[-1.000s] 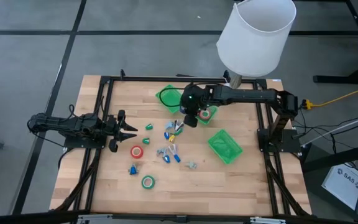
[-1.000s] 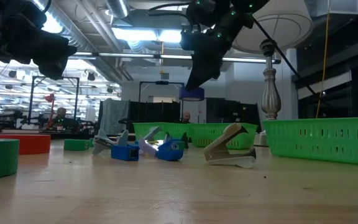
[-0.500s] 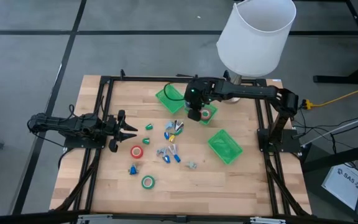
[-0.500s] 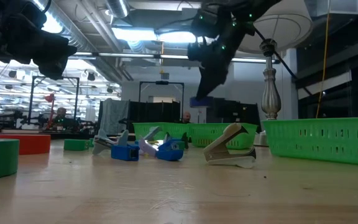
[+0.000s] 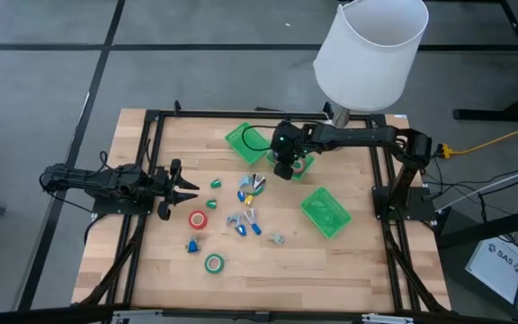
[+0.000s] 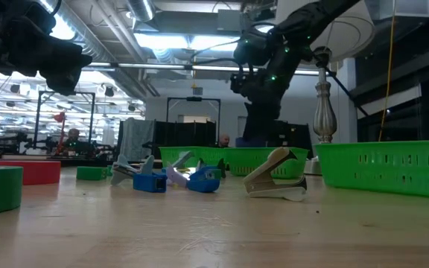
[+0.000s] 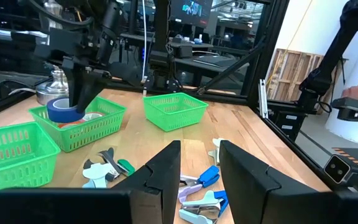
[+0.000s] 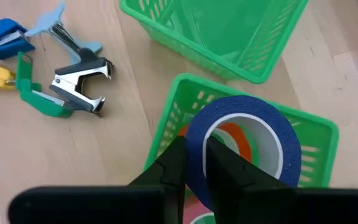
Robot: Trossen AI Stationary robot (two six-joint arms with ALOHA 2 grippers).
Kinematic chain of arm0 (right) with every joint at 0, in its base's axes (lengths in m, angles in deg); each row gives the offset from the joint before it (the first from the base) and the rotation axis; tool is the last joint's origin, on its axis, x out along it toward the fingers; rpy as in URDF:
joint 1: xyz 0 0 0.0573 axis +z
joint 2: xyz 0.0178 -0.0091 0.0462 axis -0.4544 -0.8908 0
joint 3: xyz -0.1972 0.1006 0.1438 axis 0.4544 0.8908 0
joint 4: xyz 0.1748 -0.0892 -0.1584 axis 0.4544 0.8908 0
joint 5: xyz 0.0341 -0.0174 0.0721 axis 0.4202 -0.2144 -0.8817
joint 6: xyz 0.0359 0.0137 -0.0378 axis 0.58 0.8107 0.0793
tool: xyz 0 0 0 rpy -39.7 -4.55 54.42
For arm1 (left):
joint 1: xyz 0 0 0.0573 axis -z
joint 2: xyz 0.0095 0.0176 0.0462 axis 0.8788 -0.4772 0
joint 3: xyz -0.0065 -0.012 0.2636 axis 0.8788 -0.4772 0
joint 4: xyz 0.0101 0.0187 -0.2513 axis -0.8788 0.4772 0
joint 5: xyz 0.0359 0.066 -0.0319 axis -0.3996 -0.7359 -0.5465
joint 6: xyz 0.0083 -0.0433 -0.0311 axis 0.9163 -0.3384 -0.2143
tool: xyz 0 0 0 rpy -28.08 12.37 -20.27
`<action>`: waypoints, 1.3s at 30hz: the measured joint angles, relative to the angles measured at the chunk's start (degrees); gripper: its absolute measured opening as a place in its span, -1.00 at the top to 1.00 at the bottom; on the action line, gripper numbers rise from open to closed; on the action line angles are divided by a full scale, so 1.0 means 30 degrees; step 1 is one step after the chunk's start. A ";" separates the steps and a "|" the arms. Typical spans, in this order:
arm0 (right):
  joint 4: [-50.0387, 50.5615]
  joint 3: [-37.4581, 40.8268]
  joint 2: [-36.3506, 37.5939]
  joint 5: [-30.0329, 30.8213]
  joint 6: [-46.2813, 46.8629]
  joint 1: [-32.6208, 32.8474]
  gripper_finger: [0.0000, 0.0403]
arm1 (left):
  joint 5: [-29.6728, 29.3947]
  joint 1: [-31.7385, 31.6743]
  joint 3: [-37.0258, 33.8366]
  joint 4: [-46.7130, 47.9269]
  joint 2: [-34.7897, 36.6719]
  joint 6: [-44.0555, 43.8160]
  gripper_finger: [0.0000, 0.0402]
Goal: Pick and place Stapler, Stapler remover, tape
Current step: Put the blue tape into the middle basket, then put the right gray staple remover into the bottom basket
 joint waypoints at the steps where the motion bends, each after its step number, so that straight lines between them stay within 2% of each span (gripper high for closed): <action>1: -0.0023 0.0071 0.0000 0.0000 0.0008 0.0000 0.77 | 0.0000 0.0000 0.0000 0.0000 0.0007 0.0000 0.47; 16: -0.1554 0.1265 -0.0007 -0.0003 0.1206 0.0000 0.75 | 0.0000 0.0000 0.0000 0.0007 0.0000 0.0000 0.47; 31: -0.1848 0.1271 -0.0007 -0.0299 0.1404 0.0007 0.35 | 0.0000 -0.0007 0.0000 0.0007 0.0000 0.0000 0.47; 39: -0.1769 0.1265 -0.0007 -0.0299 0.1346 0.0007 0.30 | 0.0000 -0.0006 0.0000 0.0001 0.0001 0.0000 0.47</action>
